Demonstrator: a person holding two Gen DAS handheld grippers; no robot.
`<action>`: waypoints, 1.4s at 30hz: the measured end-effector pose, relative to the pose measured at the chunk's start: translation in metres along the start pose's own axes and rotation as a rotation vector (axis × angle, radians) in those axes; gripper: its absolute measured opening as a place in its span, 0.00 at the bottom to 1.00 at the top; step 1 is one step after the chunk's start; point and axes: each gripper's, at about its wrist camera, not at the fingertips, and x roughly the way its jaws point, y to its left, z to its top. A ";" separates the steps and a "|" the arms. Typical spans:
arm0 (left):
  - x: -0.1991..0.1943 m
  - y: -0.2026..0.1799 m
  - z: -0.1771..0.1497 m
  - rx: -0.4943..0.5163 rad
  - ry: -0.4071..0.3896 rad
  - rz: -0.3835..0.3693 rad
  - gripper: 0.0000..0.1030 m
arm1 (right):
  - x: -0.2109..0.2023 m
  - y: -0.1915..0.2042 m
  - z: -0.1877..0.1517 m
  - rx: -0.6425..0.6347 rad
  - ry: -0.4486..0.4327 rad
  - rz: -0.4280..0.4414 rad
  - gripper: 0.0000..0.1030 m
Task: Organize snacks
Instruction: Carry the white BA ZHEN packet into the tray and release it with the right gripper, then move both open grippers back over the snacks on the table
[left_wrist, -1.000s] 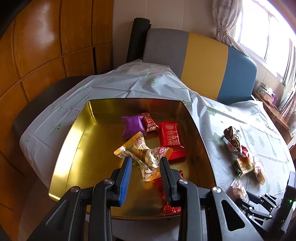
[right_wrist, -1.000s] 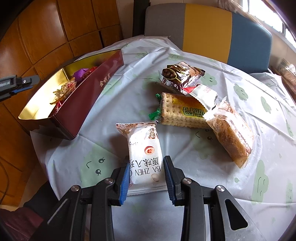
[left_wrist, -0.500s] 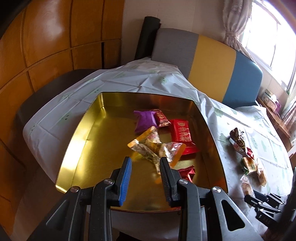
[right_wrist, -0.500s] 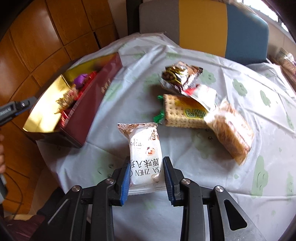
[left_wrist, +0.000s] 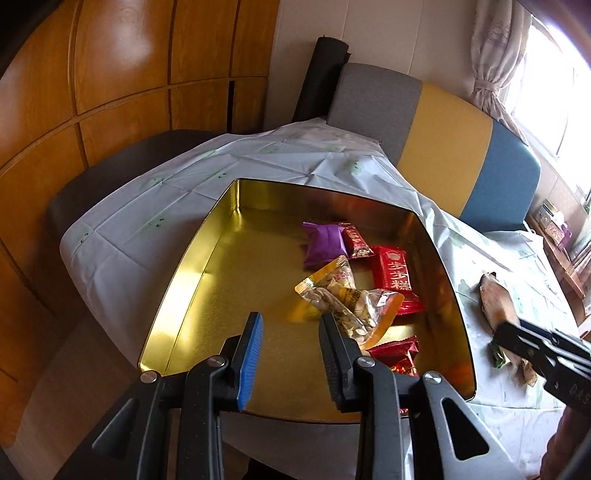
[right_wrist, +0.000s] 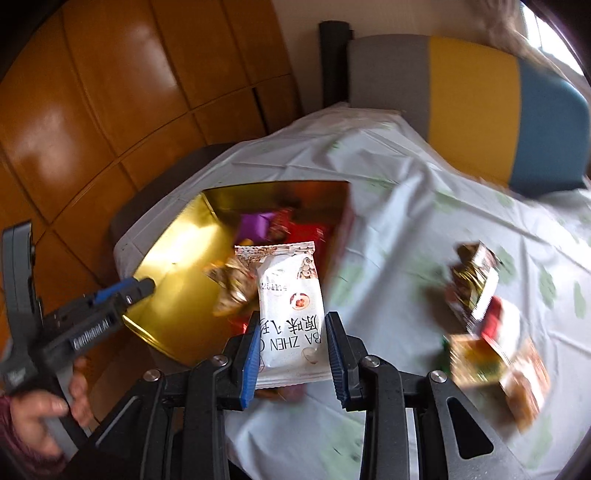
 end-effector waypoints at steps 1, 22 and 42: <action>0.001 0.001 0.000 -0.004 0.002 0.000 0.31 | 0.005 0.005 0.003 -0.004 0.006 0.006 0.32; 0.002 -0.008 -0.007 0.039 0.011 -0.005 0.31 | 0.011 -0.011 -0.016 0.029 0.012 -0.072 0.47; -0.002 -0.032 -0.013 0.118 0.015 -0.017 0.31 | -0.025 -0.053 -0.028 0.059 -0.043 -0.188 0.64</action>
